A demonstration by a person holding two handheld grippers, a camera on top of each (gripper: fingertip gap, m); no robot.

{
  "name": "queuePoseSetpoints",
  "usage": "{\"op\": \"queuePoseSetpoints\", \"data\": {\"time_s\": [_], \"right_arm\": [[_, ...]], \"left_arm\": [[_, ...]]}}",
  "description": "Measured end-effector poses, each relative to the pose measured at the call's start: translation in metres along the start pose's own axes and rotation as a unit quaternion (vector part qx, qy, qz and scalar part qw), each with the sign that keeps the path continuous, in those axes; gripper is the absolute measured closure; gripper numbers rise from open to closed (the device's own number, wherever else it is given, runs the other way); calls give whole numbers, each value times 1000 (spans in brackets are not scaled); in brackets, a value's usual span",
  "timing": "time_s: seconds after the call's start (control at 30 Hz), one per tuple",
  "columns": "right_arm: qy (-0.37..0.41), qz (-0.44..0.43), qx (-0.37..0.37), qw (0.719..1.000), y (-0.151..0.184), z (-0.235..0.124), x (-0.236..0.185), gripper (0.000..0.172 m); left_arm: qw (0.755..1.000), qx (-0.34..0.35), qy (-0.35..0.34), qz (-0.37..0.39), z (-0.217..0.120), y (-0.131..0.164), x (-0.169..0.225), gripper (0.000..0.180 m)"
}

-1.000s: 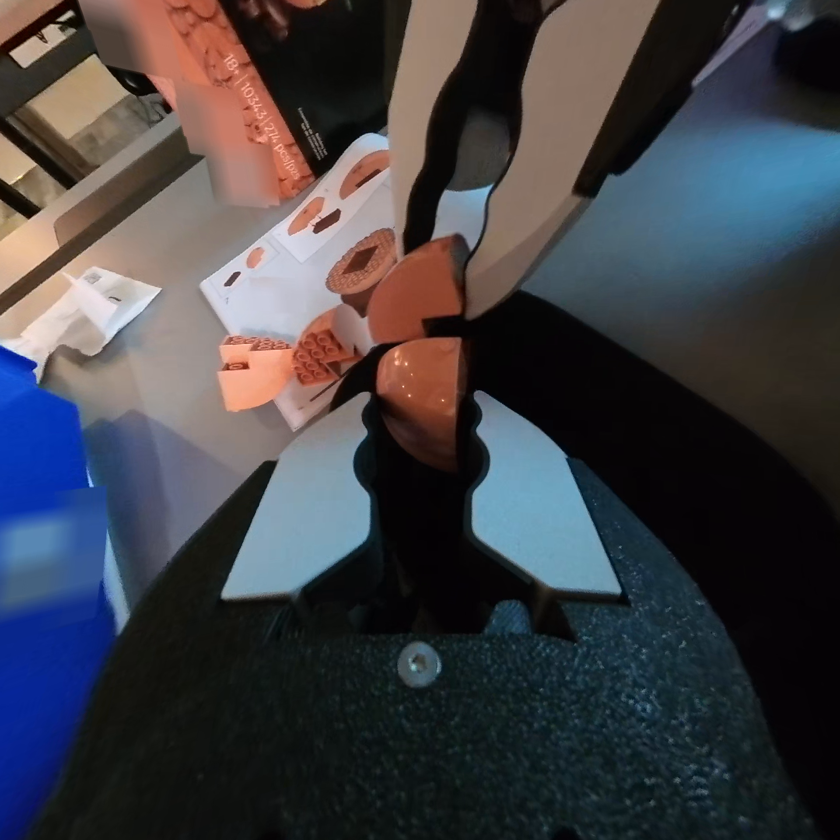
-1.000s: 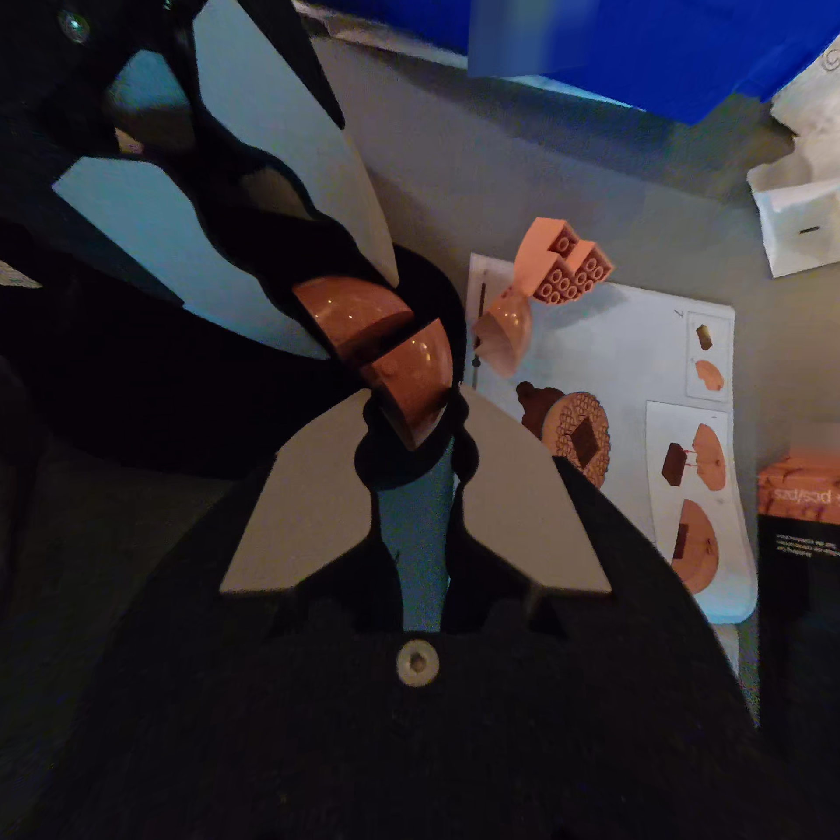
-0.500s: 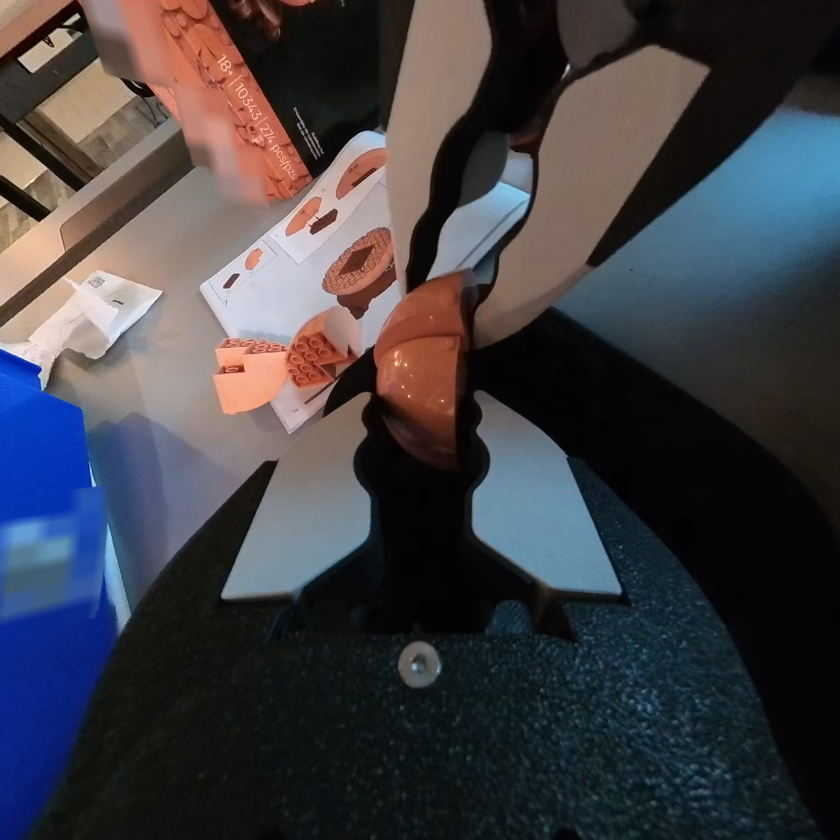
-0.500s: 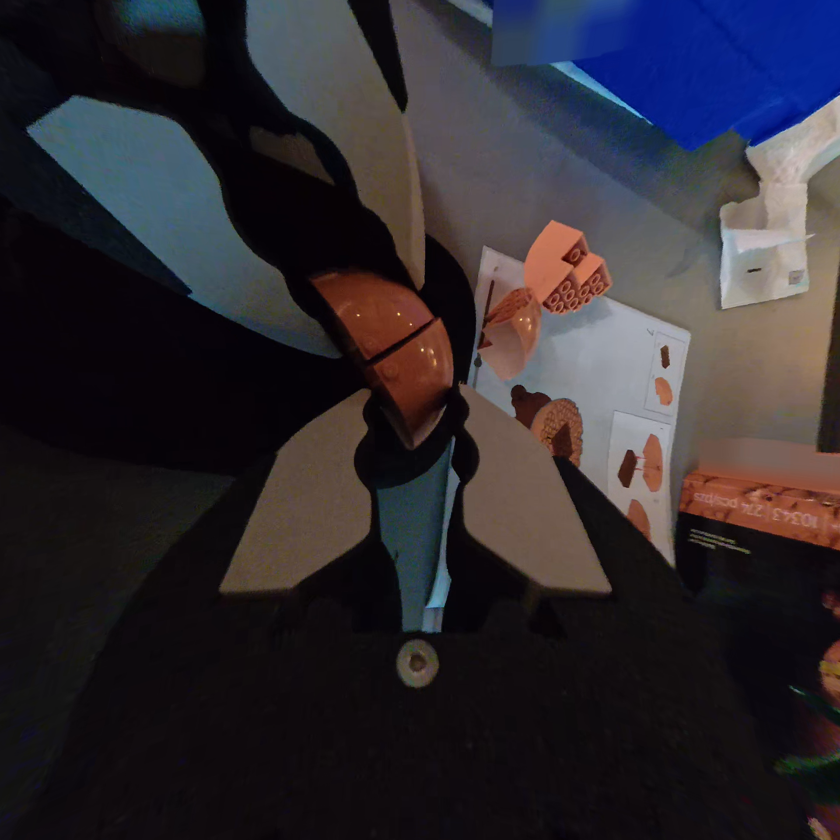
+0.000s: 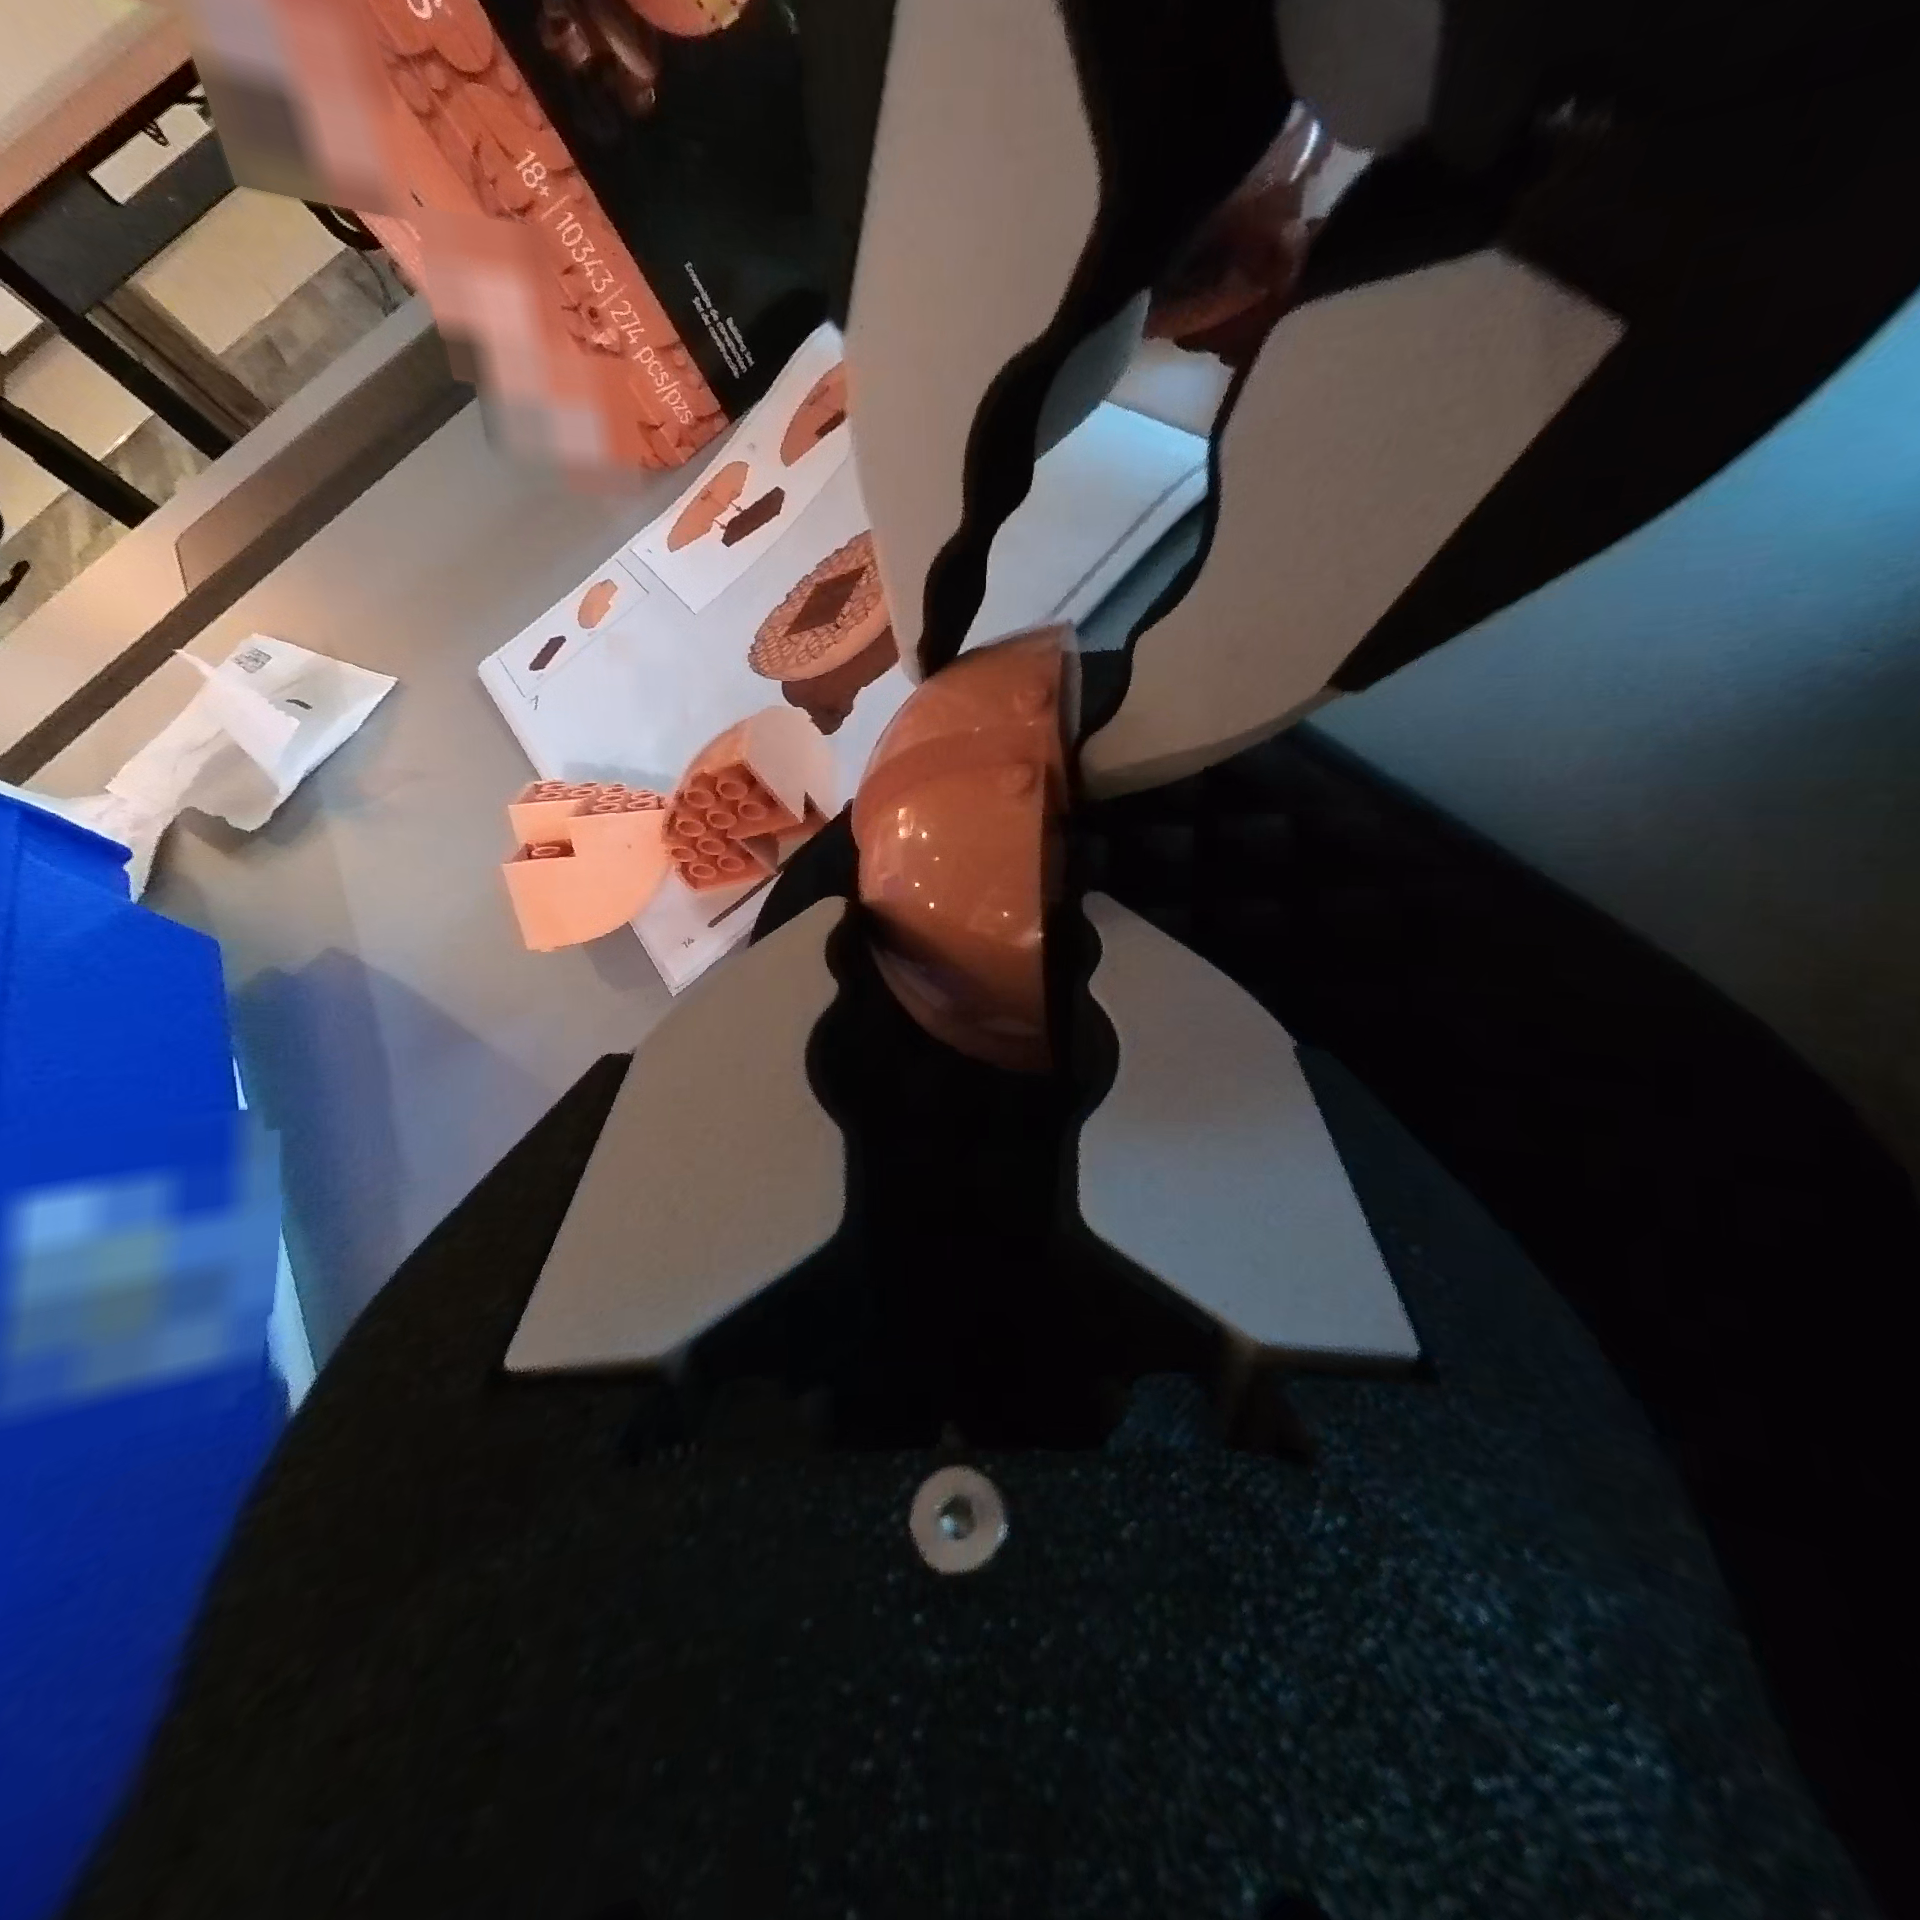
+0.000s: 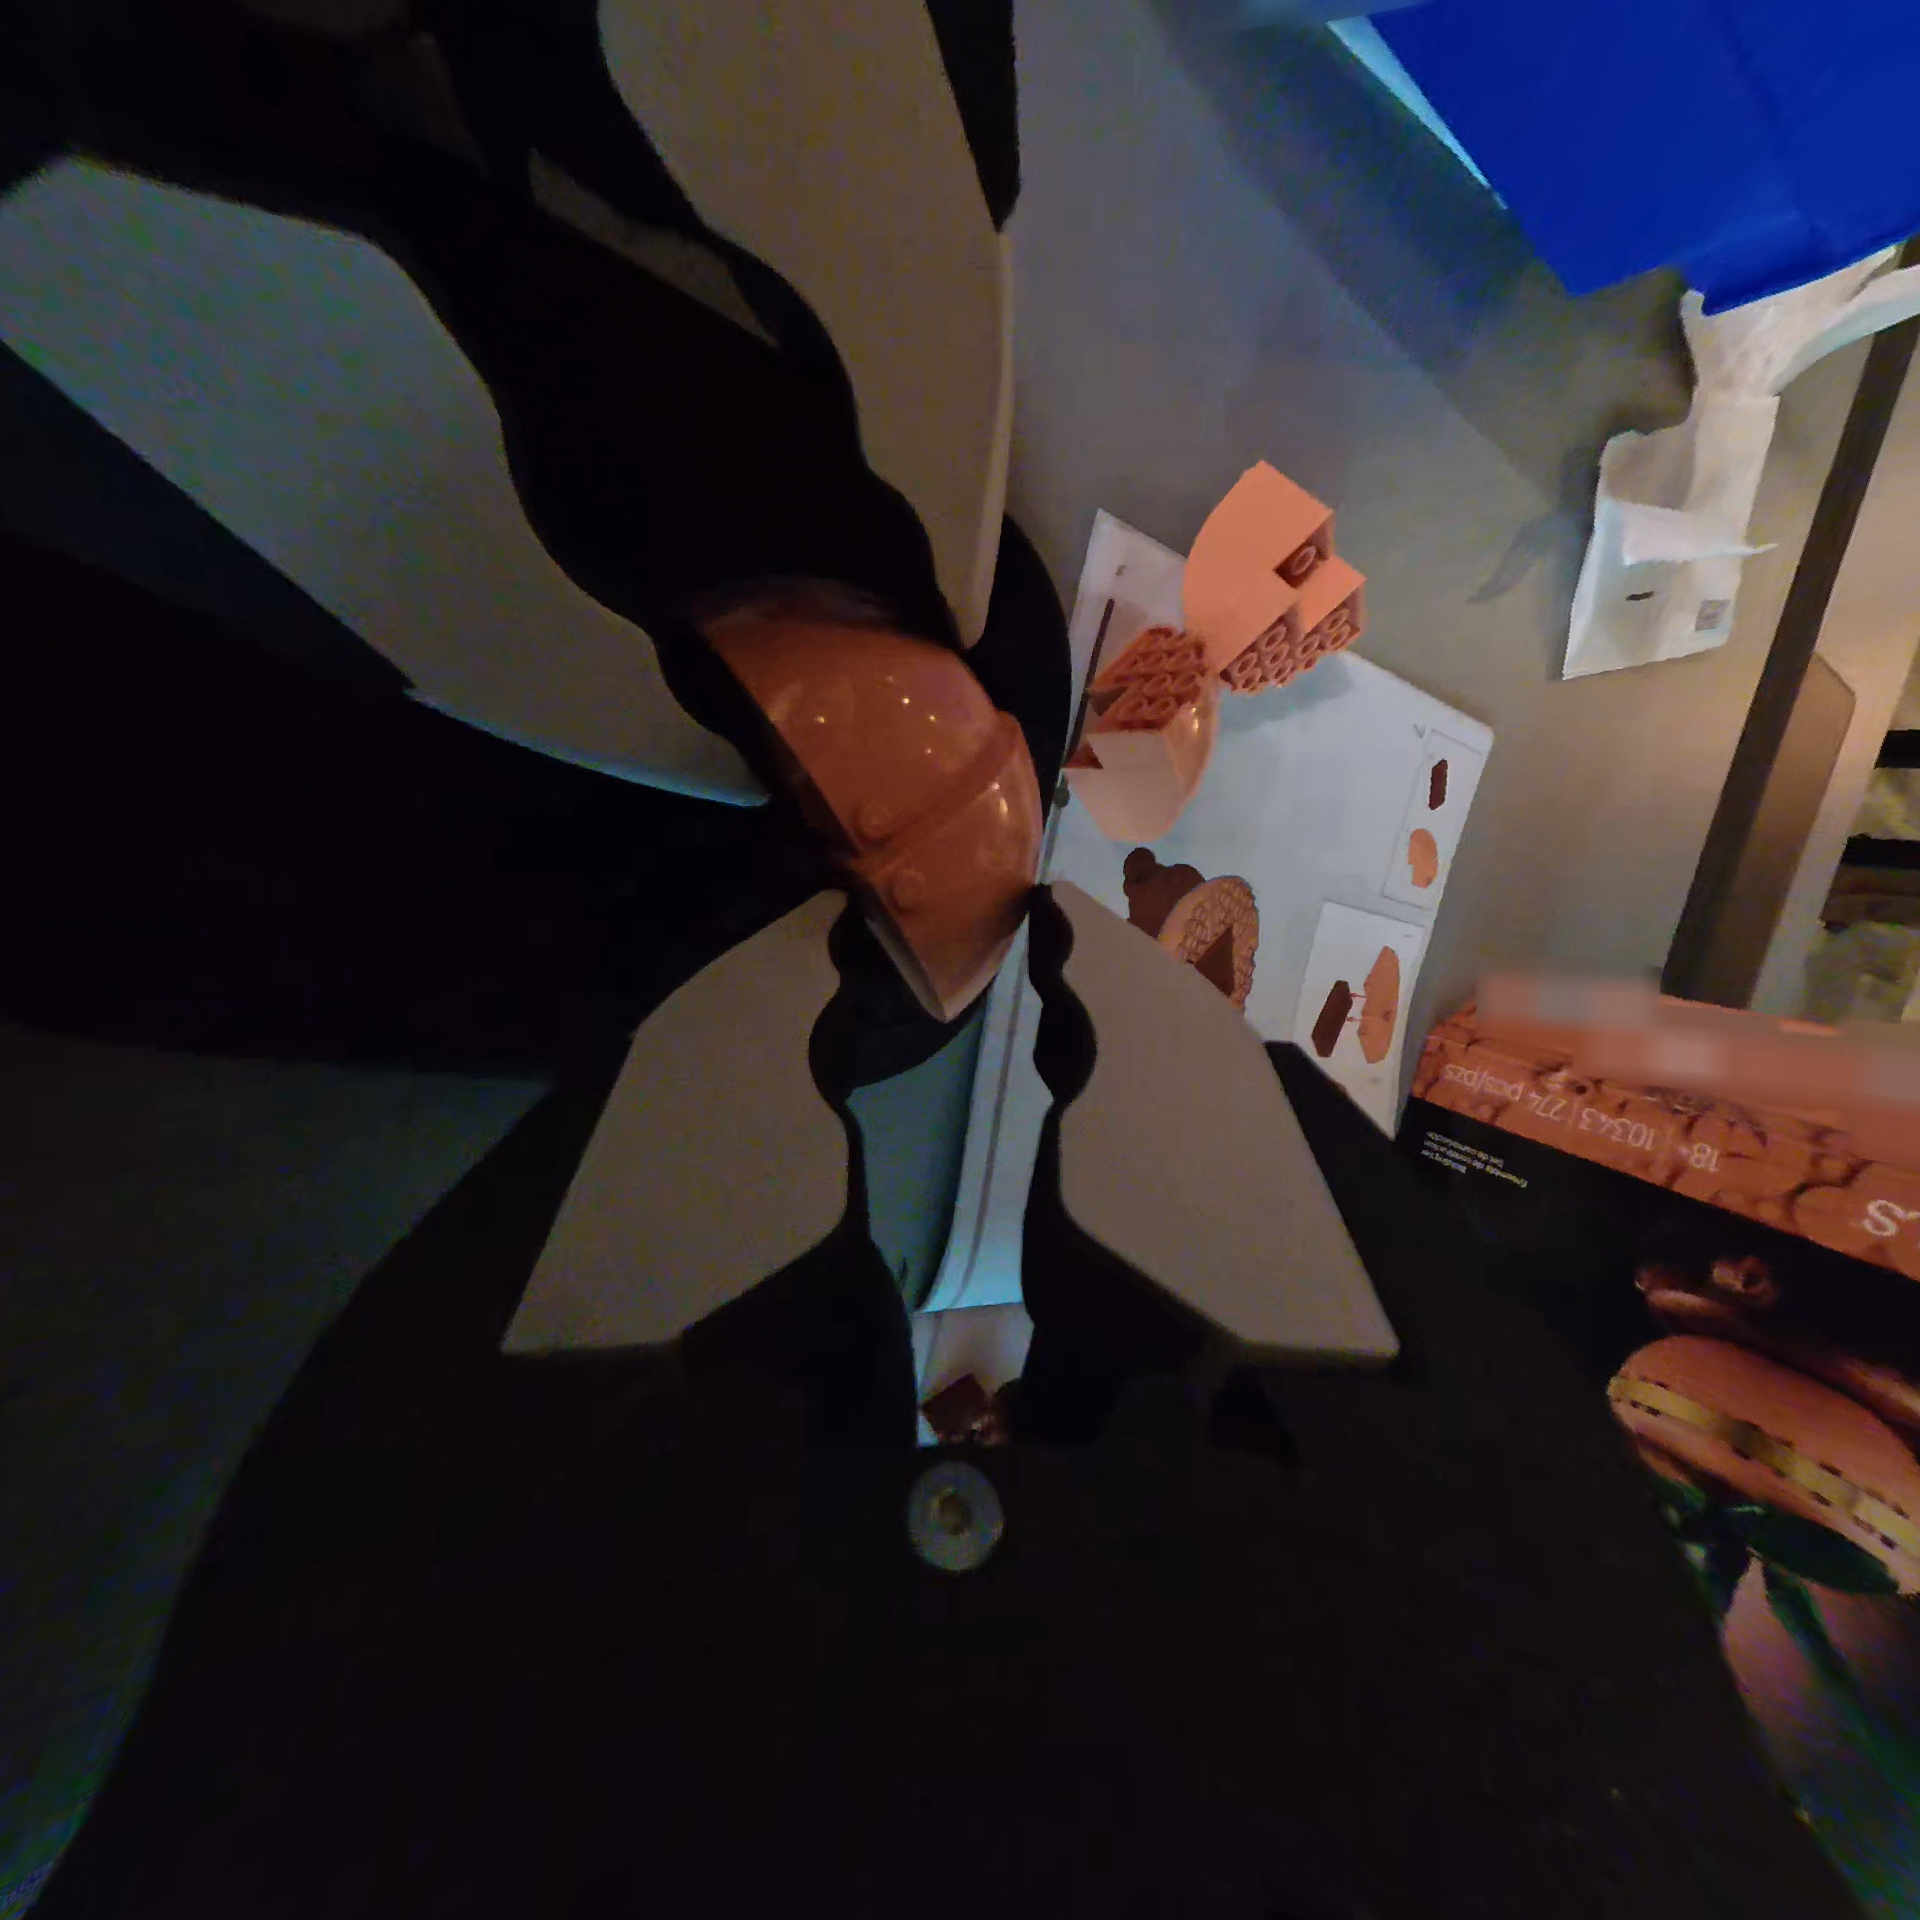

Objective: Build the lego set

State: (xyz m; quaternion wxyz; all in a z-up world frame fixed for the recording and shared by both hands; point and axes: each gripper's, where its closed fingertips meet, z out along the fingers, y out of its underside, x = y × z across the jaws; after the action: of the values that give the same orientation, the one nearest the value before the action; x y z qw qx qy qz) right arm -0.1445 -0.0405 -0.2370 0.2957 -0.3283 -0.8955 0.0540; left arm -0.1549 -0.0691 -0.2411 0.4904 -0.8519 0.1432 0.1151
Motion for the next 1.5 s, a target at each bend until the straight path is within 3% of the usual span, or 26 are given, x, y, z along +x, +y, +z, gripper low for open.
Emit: {"op": "queuePoseSetpoints", "data": {"time_s": [0.3, 0.53, 0.77, 0.93, 1.27, 1.37, 1.5], "right_arm": [[-4, -21, -9, 1000, -1, 2, 2, 143], [2, -35, -12, 999, -4, 4, 5, 143], [-21, -72, -24, 997, -4, 4, 5, 143], [-50, -121, -20, 991, -10, 4, 2, 143], [-71, -98, -4, 993, -3, 2, 3, 136], [-145, -44, 69, 986, -2, -9, -1, 133], [-207, -10, 233, 950, -22, -27, 3, 148]], "left_arm": [[1000, 8, 13, 7, -2, -1, 2, 141], [994, 83, 54, -55, -24, -13, -5, 129], [993, 97, 49, 50, -22, -22, -3, 139], [986, 77, 77, 123, -11, -18, 4, 130], [984, 88, 91, 122, -8, -16, 5, 136], [985, 85, 92, 120, -9, -15, 5, 136], [985, 82, 95, 119, -8, -15, 5, 135]]}}
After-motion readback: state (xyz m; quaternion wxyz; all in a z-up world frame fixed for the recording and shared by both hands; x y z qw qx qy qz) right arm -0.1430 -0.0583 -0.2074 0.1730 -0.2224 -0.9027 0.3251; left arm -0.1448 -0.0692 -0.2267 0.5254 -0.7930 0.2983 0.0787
